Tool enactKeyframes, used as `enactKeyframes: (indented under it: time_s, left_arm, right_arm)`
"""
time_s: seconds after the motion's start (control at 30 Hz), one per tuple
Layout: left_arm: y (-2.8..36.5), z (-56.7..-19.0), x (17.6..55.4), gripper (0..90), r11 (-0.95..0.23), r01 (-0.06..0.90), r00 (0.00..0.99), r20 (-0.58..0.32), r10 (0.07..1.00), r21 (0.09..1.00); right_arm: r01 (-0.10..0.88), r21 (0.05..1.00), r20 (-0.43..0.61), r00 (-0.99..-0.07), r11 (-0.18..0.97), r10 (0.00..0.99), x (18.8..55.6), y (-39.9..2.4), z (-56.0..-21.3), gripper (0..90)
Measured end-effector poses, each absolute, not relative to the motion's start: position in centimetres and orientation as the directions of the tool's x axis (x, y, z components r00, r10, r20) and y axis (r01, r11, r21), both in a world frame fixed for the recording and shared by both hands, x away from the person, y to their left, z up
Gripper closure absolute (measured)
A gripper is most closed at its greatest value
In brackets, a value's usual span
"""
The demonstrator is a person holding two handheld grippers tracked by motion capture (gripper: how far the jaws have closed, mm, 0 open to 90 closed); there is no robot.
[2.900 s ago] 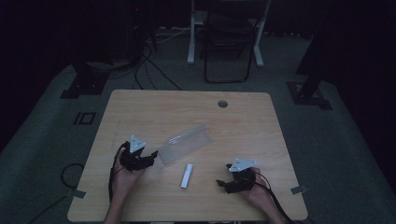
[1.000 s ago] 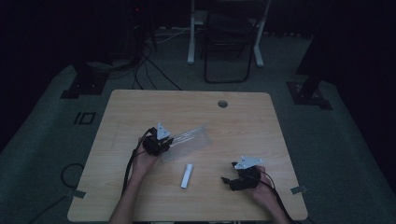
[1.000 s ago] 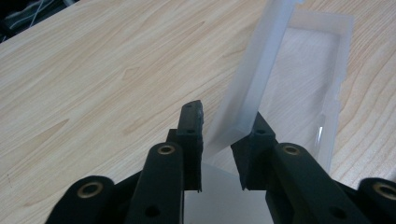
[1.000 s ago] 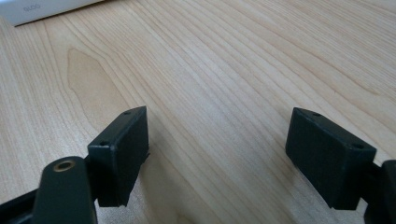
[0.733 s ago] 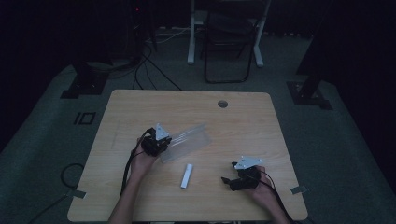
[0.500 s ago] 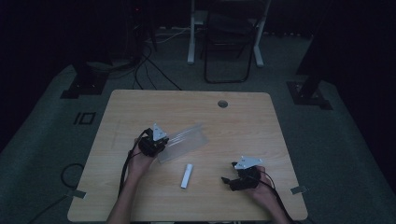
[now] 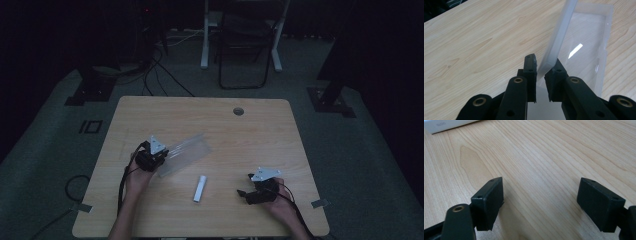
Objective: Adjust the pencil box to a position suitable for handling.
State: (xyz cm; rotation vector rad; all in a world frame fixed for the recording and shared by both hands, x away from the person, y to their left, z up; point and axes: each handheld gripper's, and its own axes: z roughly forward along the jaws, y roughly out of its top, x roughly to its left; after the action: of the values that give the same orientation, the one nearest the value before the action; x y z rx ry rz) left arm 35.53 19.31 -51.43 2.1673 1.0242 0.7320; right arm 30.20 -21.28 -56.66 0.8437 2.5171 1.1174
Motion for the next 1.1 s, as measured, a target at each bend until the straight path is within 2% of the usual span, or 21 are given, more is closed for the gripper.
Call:
enactKeyframes:
  time_s: [0.43,0.77,1.1]
  left_arm:
    - [20.1,-51.5,34.7,78.2,-0.477,0.482,0.516,0.201,0.833,0.735]
    - [20.0,-51.3,34.0,58.8,-0.435,0.498,0.494,0.167,0.853,0.75]
    - [21.1,-50.8,32.6,51.3,-0.394,0.498,0.467,0.144,0.872,0.773]
  right_arm:
    - [0.405,0.742,-0.002,-0.796,0.535,0.605,30.2,-21.3,-56.7,21.4]
    - [0.404,0.742,-0.002,-0.797,0.535,0.605,30.3,-21.3,-56.7,21.4]
    - [0.404,0.742,-0.002,-0.797,0.535,0.604,30.3,-21.3,-56.7,21.3]
